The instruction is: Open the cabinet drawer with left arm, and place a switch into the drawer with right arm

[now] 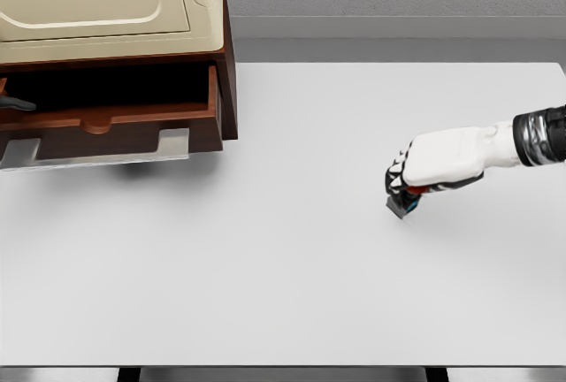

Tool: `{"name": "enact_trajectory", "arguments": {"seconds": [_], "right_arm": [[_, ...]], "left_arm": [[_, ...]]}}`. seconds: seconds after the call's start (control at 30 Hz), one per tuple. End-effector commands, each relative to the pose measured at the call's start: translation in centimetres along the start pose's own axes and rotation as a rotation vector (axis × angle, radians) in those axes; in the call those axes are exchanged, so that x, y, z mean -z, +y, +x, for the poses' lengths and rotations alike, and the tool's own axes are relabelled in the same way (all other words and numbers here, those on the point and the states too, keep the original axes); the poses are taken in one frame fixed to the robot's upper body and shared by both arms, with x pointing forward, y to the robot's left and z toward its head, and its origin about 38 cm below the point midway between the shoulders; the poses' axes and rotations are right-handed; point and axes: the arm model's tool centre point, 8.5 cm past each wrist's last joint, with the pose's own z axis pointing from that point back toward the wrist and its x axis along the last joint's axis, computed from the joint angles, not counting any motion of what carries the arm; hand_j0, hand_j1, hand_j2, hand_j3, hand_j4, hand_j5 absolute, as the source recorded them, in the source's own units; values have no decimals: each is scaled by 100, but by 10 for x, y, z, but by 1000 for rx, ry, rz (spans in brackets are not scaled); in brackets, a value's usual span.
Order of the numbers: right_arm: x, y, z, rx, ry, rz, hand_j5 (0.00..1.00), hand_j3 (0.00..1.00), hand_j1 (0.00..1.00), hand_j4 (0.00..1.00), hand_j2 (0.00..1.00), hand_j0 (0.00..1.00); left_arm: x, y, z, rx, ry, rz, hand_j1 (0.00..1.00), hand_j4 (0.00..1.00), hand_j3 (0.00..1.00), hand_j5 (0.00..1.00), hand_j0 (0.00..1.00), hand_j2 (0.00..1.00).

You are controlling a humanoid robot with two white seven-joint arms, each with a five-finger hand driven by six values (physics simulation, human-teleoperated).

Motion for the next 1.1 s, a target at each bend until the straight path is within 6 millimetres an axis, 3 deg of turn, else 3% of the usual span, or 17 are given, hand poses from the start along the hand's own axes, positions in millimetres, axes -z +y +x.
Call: {"name": "enact_trajectory", "arguments": {"seconds": [0.0,0.07,0.37,0.53,0.73,1.07], "right_arm": [[2,-8,-4,-1,3,-23,56,56,56,56,56,56],[6,-13,-2,-10,-6,-32,51,51,51,51,51,51],[28,-50,-4,-62,-38,-82,53,53,53,53,53,53],[35,-82,-3,-114,-49,-116,54,54,54,54,54,54],[41,-119,-16,-128,-35,-159,54,54,54,54,54,54],[50,-188,9,-265,-83,-211,55,55,55,55,55,55]], "left_arm": [[-1,1,0,-5,0,5,100,100,100,100,100,100],[-1,1,0,-5,0,5,100,100,100,100,100,100],[-1,1,0,-5,0,5,100,100,100,100,100,100],[-1,1,0,-5,0,5,100,100,100,100,100,100],[-1,1,0,-7,2,5,100,100,100,100,100,100],[-1,1,0,-6,3,5,100,100,100,100,100,100]]}}
